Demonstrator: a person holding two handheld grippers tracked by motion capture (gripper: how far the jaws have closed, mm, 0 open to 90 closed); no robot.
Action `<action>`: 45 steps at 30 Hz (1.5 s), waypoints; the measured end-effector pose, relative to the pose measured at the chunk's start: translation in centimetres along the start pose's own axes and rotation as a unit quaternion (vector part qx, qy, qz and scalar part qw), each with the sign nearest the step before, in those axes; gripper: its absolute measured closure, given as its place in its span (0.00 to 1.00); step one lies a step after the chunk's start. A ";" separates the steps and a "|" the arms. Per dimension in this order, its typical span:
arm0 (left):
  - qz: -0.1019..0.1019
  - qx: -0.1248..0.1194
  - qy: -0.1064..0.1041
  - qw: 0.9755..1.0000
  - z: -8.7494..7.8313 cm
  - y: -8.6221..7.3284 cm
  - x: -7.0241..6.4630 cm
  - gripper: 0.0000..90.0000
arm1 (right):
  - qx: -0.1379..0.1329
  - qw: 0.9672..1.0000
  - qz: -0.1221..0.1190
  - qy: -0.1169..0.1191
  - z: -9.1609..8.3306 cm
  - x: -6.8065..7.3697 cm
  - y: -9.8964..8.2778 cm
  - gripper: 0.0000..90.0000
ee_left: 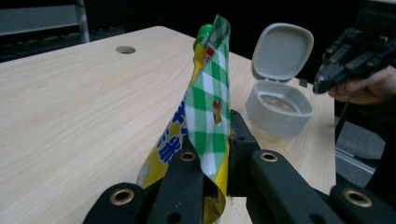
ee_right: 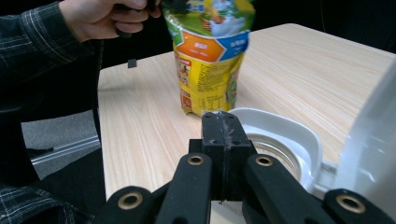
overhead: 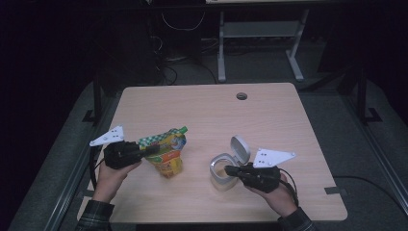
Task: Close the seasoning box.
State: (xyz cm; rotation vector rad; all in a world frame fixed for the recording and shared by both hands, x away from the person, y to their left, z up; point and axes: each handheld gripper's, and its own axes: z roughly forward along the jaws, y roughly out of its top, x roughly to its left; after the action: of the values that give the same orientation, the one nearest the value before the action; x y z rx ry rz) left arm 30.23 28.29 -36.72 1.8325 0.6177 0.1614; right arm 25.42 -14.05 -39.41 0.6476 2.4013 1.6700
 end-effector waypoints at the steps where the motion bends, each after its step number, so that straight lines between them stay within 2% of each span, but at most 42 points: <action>1: 0.001 0.002 0.001 1.000 -0.2 -0.1 -0.1 0.95 | -0.001 1.000 0.001 0.000 -0.2 -0.1 -0.1 1.00; 9: -0.002 0.002 0.012 1.000 -1.6 -0.9 -0.6 0.85 | 0.002 1.000 0.011 -0.010 -1.3 -0.4 -0.9 1.00; 12: -0.010 0.003 0.026 1.000 -2.3 -1.4 -0.6 0.72 | 0.002 1.000 0.016 -0.012 -1.7 -0.5 -1.1 1.00; 15: -0.013 0.011 0.038 0.999 -3.0 -2.2 -0.7 0.60 | 0.006 1.000 0.015 -0.017 -2.2 -0.4 -1.4 1.00; 21: -0.021 0.043 0.056 0.997 -3.6 -4.2 -1.2 0.49 | 0.013 0.999 0.022 -0.036 -3.5 -0.9 -2.2 1.00; 24: -0.023 0.058 0.067 0.996 -3.6 -5.2 -1.4 0.43 | 0.013 0.998 0.026 -0.049 -4.3 -1.4 -2.6 1.00; 28: -0.025 0.074 0.081 0.994 -3.3 -6.3 -1.9 0.34 | 0.006 0.996 0.037 -0.080 -5.2 -2.6 -3.0 1.00; 30: -0.023 0.080 0.087 0.993 -3.1 -6.8 -2.0 0.29 | 0.004 0.995 0.039 -0.096 -5.4 -3.2 -3.2 1.00; 35: -0.021 0.095 0.095 0.991 -2.2 -7.7 -2.3 0.23 | -0.003 0.992 0.049 -0.120 -5.5 -4.4 -3.5 1.00; 39: -0.020 0.107 0.097 0.989 -1.6 -8.0 -2.2 0.18 | -0.012 0.990 0.057 -0.132 -5.3 -5.3 -3.3 1.00; 45: -0.012 0.116 0.101 0.988 -1.2 -8.2 -2.1 0.14 | -0.021 0.990 0.053 -0.132 -4.4 -5.8 -2.7 1.00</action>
State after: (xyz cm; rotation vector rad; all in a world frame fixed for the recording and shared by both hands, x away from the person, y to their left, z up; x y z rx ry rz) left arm 25.25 30.09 -43.46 2.0481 0.8287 0.2716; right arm 28.37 -21.10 -40.99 0.9401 2.1751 1.5554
